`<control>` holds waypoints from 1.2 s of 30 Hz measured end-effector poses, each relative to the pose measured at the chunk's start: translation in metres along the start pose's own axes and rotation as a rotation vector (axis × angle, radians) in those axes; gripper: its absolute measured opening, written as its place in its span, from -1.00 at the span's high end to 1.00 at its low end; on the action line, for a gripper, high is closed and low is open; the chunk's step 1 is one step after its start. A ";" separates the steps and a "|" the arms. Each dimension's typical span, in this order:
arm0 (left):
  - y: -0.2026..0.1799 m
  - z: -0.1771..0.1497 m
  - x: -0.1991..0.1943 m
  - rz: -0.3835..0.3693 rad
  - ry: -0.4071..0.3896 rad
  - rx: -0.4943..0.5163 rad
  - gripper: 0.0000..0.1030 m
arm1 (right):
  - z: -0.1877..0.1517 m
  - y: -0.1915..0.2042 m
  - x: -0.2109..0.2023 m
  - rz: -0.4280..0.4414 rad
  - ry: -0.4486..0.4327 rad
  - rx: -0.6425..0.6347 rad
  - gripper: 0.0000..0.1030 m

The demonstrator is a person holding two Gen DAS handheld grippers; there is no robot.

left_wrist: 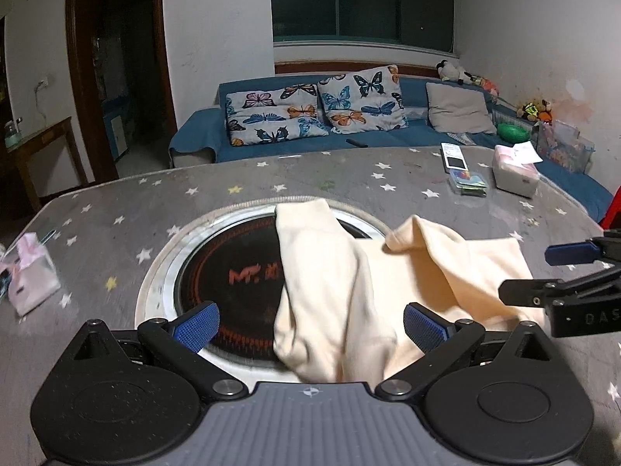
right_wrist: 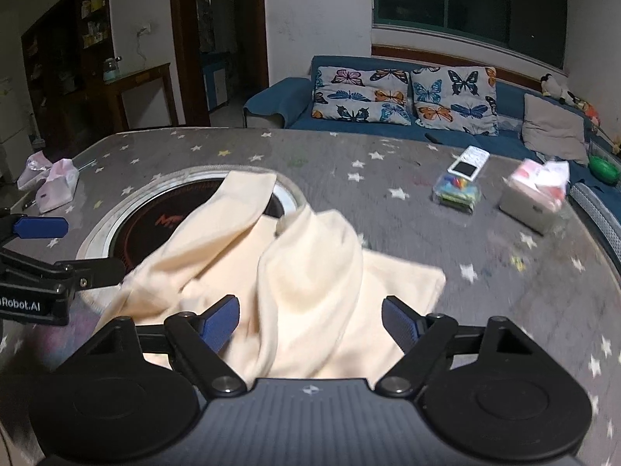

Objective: Fold clothes
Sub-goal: 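Grasp the sweatshirt hem with the left tool while the right tool grasps a sleeve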

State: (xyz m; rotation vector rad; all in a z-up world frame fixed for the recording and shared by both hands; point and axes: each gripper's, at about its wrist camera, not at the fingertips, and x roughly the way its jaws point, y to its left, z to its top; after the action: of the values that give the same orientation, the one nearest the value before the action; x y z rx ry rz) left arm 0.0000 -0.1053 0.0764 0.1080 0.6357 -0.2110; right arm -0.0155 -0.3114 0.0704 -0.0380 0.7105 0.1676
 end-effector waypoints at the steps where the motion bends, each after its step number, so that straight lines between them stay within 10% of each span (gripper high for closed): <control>1: 0.000 0.004 0.005 -0.003 0.002 0.002 -0.87 | 0.005 -0.001 0.006 0.005 0.004 -0.001 -0.51; 15: 0.009 0.042 0.080 -0.059 0.061 0.006 -0.50 | 0.055 -0.006 0.105 0.071 0.059 -0.013 -0.15; 20: 0.004 0.051 0.105 -0.085 0.083 0.009 -0.50 | 0.051 -0.012 0.124 0.065 0.094 -0.014 0.51; 30: -0.019 0.057 0.142 -0.134 0.121 0.080 -0.49 | 0.037 -0.056 0.072 -0.017 -0.010 0.049 0.87; 36: -0.022 0.052 0.153 -0.154 0.158 0.102 -0.02 | 0.008 -0.099 0.011 -0.130 -0.075 0.152 0.87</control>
State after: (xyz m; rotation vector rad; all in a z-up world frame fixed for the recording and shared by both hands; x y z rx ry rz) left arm 0.1450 -0.1596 0.0256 0.1760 0.7920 -0.3862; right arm 0.0142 -0.4070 0.0665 0.0671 0.6419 -0.0098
